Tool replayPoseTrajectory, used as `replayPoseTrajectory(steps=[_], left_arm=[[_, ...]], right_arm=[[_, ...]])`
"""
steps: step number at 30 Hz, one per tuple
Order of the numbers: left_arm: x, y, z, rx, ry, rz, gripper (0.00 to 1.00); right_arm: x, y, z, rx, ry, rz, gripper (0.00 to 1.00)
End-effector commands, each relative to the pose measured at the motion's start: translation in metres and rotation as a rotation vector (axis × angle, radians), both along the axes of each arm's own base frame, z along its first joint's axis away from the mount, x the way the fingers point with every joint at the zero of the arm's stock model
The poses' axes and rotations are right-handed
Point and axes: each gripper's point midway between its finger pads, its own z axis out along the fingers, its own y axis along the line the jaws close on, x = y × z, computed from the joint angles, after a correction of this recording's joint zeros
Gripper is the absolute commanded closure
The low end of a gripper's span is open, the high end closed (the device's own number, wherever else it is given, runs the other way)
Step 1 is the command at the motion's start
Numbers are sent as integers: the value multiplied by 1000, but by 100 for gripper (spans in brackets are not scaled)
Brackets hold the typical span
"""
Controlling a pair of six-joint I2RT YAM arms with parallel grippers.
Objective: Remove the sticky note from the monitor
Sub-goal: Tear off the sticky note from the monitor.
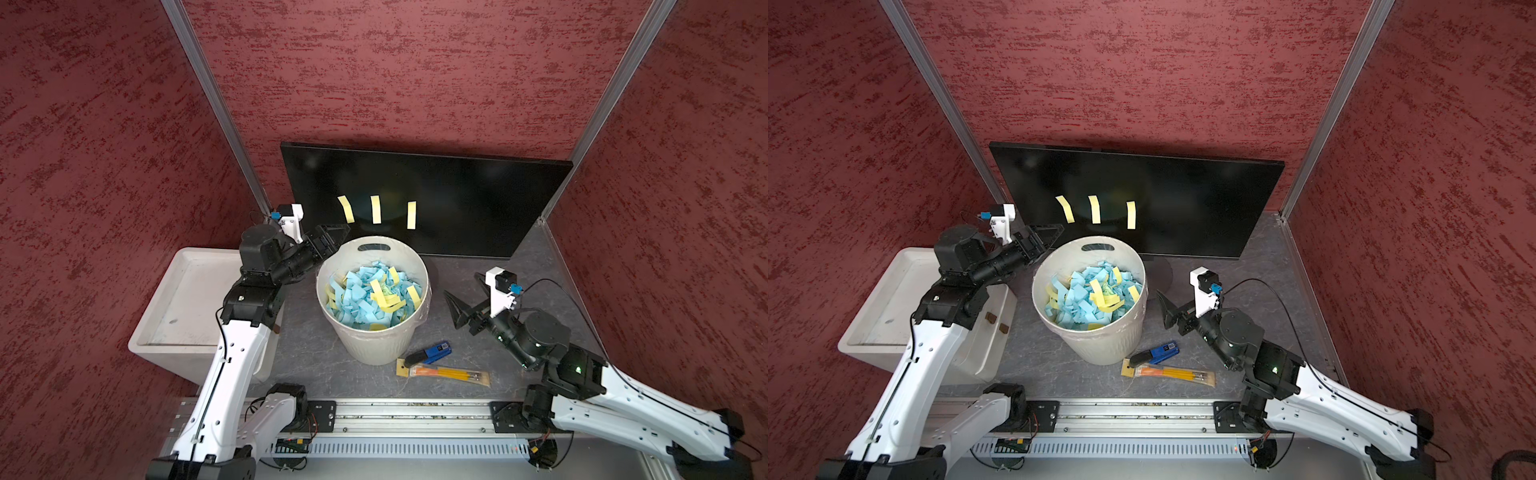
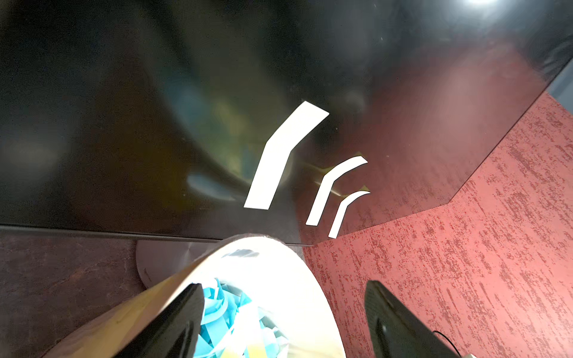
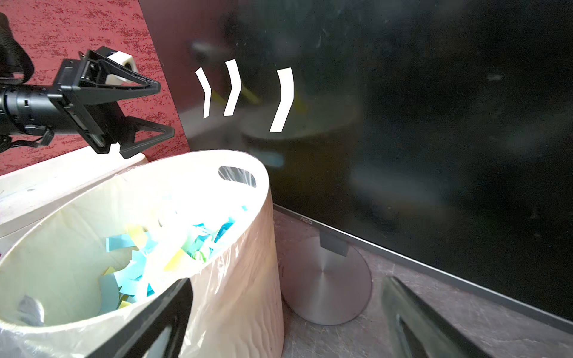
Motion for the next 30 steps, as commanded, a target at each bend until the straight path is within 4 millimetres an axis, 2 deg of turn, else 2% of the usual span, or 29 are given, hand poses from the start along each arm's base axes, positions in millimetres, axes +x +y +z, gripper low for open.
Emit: replayPoseTrajectory(steps=[1,8,17,30], left_arm=[[5,-6,23,-31,-62,-20,22],[20,-17,16,-41,-41,-39,37],[35,-21,7,-40,-32,-28,48],[44,-15,-6,-41,-36,17,54]], right_arm=[[3,-15,-12,-131,-63,-57,2],[1,-10,-15,-108,-66,-27,2],[-3,-19,-20,-35,-67,-35,1],[-5,-32,-17,20,-81,-66,2]])
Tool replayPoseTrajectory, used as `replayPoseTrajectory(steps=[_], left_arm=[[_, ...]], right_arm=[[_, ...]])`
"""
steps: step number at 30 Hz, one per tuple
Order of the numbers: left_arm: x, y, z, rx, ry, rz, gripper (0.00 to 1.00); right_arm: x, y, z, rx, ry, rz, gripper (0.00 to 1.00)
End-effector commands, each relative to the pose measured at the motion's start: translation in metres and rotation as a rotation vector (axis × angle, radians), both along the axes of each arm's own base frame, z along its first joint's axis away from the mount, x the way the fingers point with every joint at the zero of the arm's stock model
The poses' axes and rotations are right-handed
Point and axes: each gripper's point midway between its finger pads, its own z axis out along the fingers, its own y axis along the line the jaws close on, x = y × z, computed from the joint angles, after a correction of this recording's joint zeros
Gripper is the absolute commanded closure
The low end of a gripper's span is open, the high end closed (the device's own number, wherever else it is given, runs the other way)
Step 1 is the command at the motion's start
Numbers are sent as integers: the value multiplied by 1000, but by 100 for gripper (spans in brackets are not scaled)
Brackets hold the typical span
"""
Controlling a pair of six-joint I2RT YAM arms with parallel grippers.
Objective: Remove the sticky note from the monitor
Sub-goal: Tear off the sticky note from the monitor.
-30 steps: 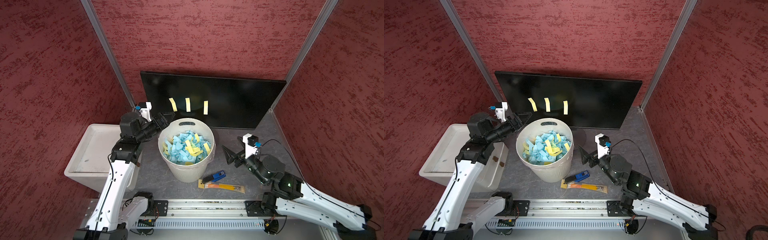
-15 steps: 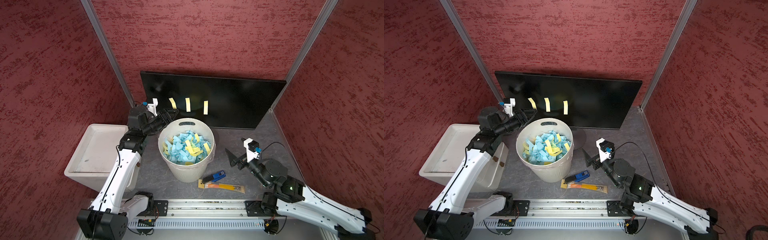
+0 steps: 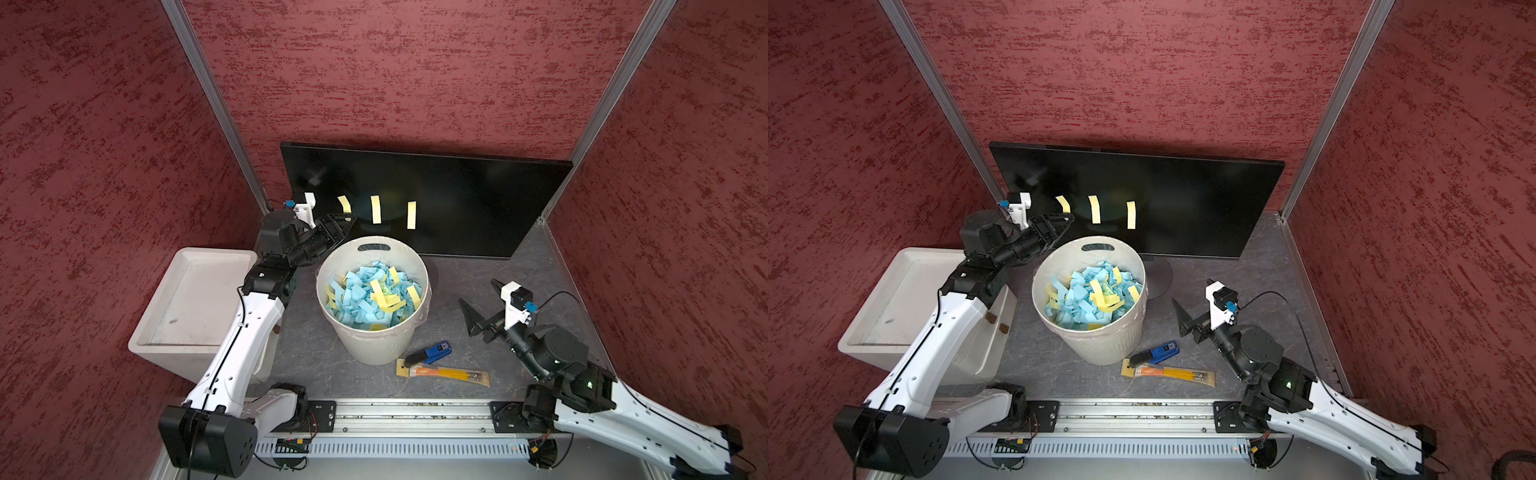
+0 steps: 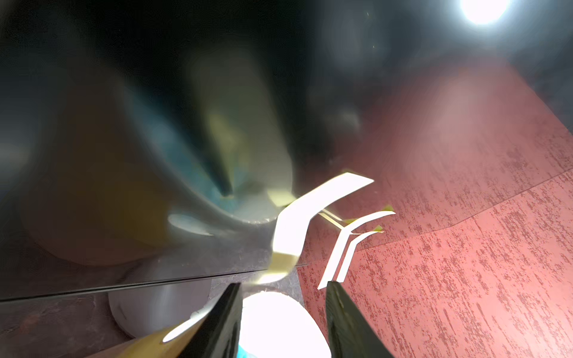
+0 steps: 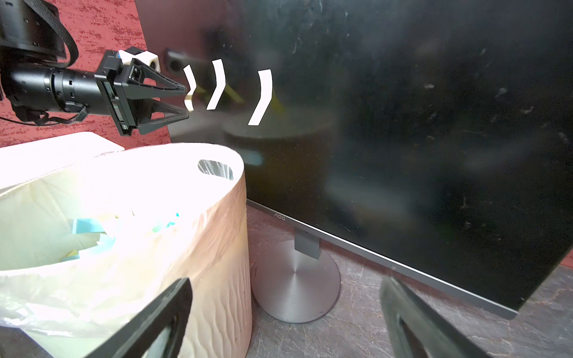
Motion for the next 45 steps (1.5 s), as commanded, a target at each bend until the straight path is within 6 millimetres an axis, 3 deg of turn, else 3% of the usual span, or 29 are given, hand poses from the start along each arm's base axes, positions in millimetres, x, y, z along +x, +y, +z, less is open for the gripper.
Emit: replayPoseTrajectory(steps=[1,8,29,45], left_arm=[[3,1,2,-5,-30,13,55],[5,2,-3,-15,-25,22,61],[-1,3,-3,-20,-32,20,100],[-35,7,-3,-16,-47,29,100]], right_arm=[[2,-6,3,40,-7,-27,1],[3,-5,2,42,-7,-28,2],[2,-7,2,44,-5,-34,1],[2,-7,2,47,-2,-29,2]])
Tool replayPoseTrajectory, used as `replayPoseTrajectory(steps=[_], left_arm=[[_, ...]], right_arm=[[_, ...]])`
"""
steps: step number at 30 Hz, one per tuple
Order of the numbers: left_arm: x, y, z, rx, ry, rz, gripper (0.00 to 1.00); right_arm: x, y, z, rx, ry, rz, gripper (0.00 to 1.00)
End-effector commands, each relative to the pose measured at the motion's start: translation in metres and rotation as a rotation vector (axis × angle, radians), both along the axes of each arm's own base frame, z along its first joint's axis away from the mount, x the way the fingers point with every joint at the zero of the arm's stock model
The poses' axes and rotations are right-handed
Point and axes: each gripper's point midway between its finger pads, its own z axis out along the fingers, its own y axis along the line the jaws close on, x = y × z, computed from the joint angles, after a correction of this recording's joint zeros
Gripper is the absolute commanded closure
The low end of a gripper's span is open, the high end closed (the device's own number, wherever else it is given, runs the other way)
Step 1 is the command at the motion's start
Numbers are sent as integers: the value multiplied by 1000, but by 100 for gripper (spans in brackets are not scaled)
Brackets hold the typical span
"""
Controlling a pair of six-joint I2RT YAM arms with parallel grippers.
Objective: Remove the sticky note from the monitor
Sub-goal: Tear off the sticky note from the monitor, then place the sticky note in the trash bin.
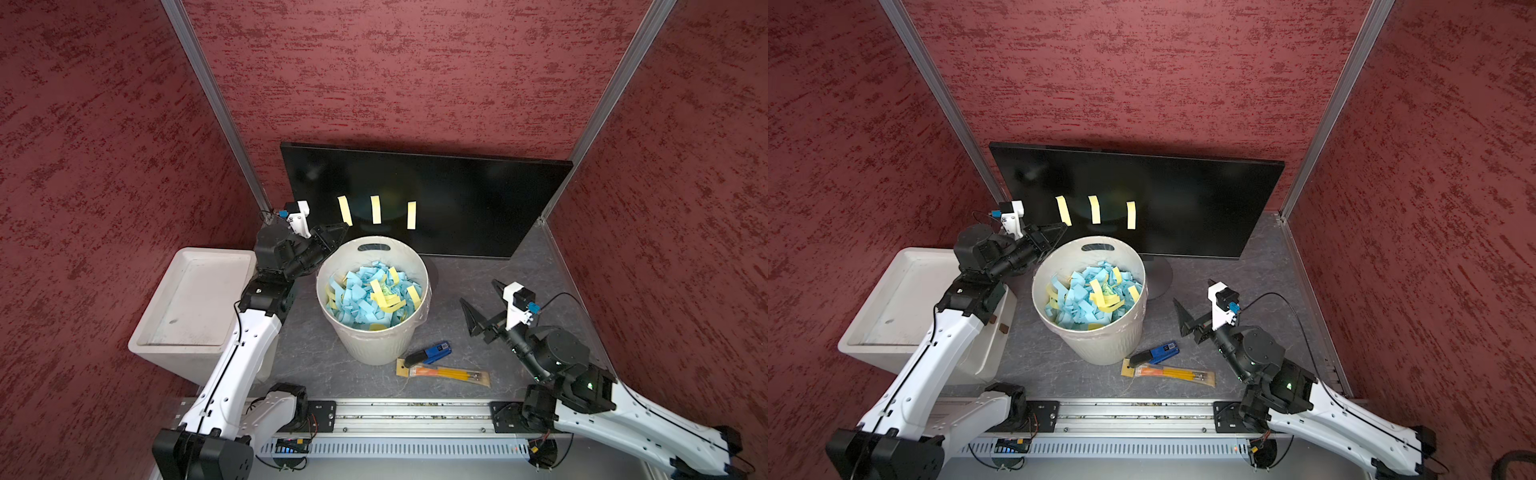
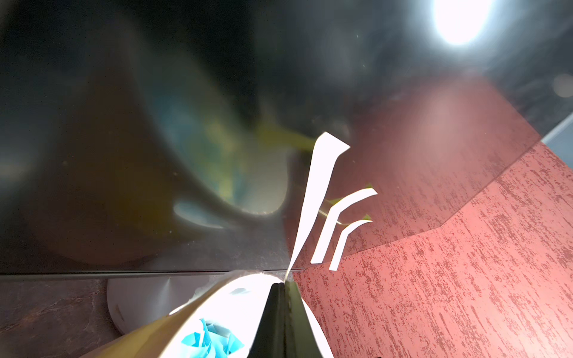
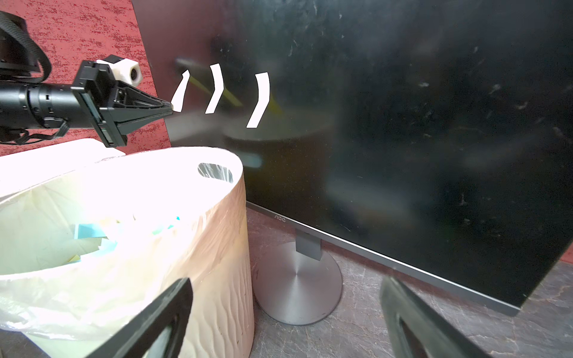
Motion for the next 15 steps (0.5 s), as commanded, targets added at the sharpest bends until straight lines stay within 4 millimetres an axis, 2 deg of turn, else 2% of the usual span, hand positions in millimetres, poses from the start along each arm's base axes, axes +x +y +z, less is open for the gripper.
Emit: replayPoseTrajectory(steps=[1,15], left_arm=[[-10,0,-7,16,7,-3,100],[-57,-6,-8,46,4,-45,100]], right_arm=[[2,-5,3,27,-6,-26,2],[2,-4,2,26,-3,-21,2]])
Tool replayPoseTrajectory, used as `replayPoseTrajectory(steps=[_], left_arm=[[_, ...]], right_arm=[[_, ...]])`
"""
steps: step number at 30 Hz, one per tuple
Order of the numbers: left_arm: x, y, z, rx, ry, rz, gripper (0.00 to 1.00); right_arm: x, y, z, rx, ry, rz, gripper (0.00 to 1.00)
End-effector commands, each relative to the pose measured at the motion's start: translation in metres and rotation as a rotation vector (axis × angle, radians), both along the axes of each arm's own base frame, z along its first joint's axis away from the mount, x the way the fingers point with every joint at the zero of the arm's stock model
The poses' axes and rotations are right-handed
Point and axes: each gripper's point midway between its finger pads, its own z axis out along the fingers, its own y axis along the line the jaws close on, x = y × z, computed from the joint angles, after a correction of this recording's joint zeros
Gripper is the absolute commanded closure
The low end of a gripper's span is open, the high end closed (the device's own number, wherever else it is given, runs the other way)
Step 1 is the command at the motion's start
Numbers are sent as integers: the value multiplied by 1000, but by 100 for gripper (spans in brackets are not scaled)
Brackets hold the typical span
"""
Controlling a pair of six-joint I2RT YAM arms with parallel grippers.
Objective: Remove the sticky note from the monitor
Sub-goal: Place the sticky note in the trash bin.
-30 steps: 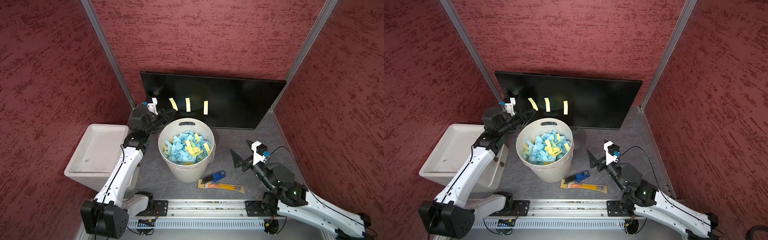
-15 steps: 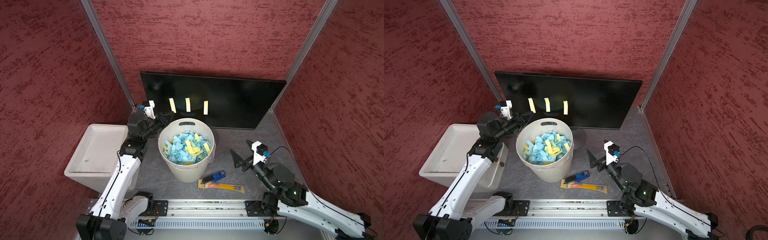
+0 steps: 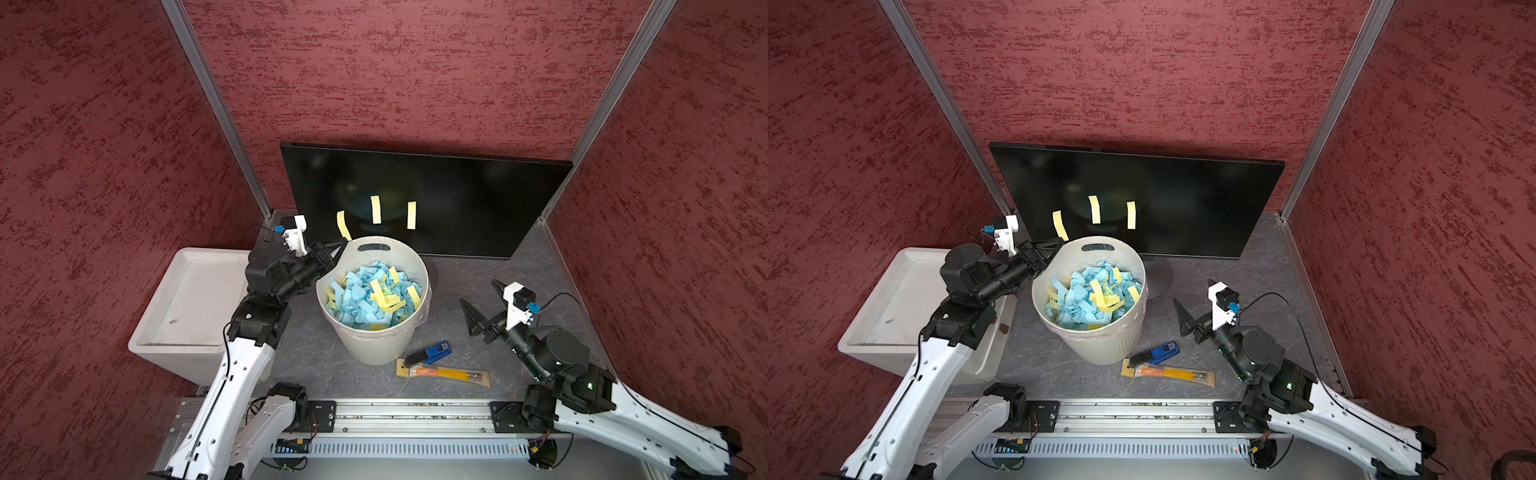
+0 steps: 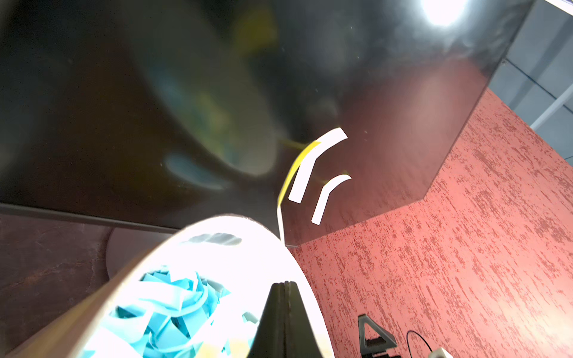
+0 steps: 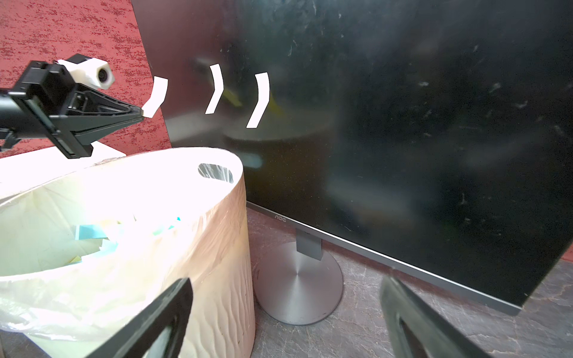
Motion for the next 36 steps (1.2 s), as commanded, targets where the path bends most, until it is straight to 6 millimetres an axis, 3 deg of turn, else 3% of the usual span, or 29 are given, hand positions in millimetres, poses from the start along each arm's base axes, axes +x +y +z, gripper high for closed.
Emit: replayPoseTrajectory(steps=[1,8,24,36], left_arm=[[-11,-1,-8,44,10,-8,100],[-34,-7,-6,98,9,-43,100],[-78,-16,-25,315,69,-142,100],[-86,-16,-38,401,111,-145,97]], right_arm=[[2,-4,3,24,-5,-22,2],[3,-2,1,17,-2,-21,2],[6,1,-3,3,2,-26,2],[8,4,-6,-5,7,-27,2]])
